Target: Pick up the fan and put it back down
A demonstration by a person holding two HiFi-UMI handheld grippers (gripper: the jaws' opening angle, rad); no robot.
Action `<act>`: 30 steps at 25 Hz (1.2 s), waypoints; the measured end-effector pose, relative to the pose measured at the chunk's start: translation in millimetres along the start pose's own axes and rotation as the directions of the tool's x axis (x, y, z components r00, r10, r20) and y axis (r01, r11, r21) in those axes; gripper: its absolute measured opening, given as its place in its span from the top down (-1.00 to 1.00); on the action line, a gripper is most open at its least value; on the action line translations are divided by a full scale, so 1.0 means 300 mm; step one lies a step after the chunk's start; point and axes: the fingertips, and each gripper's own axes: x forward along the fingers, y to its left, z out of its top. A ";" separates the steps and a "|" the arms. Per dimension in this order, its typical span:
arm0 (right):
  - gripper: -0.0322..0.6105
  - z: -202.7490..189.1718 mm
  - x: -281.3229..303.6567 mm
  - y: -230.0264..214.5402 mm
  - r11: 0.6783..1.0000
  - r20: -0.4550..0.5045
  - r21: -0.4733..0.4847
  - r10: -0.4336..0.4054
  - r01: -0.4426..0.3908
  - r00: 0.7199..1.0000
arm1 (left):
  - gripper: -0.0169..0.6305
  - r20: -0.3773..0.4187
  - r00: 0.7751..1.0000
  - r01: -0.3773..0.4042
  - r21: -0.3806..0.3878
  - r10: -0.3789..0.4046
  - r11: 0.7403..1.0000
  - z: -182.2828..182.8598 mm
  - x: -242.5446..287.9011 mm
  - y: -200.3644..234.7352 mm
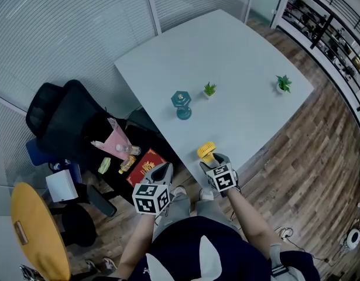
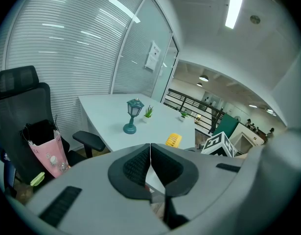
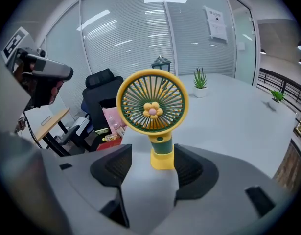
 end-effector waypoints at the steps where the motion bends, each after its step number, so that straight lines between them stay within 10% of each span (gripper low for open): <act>1: 0.06 0.002 -0.007 0.001 1.000 0.002 0.002 0.001 -0.001 1.000 | 0.88 0.000 1.000 0.003 0.000 -0.003 1.000 0.001 0.003 -0.003; 30: 0.81 0.298 -0.387 0.080 0.994 0.317 0.106 -0.053 0.020 0.947 | 0.88 0.006 0.995 0.100 0.021 -0.100 0.995 0.019 0.048 -0.118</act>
